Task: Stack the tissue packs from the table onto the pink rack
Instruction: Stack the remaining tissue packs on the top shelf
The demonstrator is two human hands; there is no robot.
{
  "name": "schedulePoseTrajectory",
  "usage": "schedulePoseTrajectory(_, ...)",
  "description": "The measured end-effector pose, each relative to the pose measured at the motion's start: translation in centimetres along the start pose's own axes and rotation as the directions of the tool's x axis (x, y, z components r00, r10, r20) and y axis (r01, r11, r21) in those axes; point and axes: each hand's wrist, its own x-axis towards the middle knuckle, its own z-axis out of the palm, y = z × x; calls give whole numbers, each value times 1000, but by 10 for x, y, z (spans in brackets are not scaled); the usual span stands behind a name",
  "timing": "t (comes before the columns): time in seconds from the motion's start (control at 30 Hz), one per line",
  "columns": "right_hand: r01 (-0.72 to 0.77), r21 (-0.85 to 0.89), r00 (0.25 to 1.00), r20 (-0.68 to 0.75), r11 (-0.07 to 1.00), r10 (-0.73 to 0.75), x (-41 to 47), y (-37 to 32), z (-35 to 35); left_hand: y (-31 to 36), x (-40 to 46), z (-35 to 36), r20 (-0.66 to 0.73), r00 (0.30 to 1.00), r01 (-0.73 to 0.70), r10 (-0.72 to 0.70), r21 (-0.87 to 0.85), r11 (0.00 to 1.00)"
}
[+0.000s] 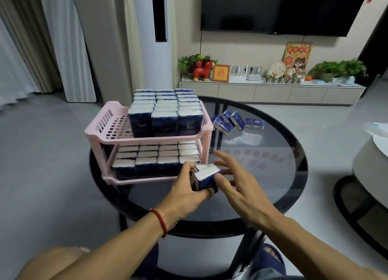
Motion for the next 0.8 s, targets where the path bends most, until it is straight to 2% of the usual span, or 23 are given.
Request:
schedulePoseTrajectory(0.1, 53, 10, 992, 113, 999, -54, 2, 1, 4, -6, -7, -11, 60, 998, -33, 26, 112, 993)
schedulePoseTrajectory(0.17, 70, -10, 983, 169, 997, -67, 3, 4, 7, -6, -12, -16, 49, 998, -56, 46, 218, 974)
schedulePoseTrajectory(0.37, 84, -55, 985, 158, 995, -75, 9, 12, 8, -1, -24, -23, -36, 986, -126, 162, 476, 870)
schedulePoseTrajectory(0.57, 150, -51, 984, 110, 987, -143, 6, 7, 15, 4, -37, -23, -54, 952, -233, 301, 512, 827)
schedulePoseTrajectory(0.8, 266, -6, 959, 98, 964, -264, 12, -16, 23, 17, -49, -45, -113, 944, -205, 311, 541, 816)
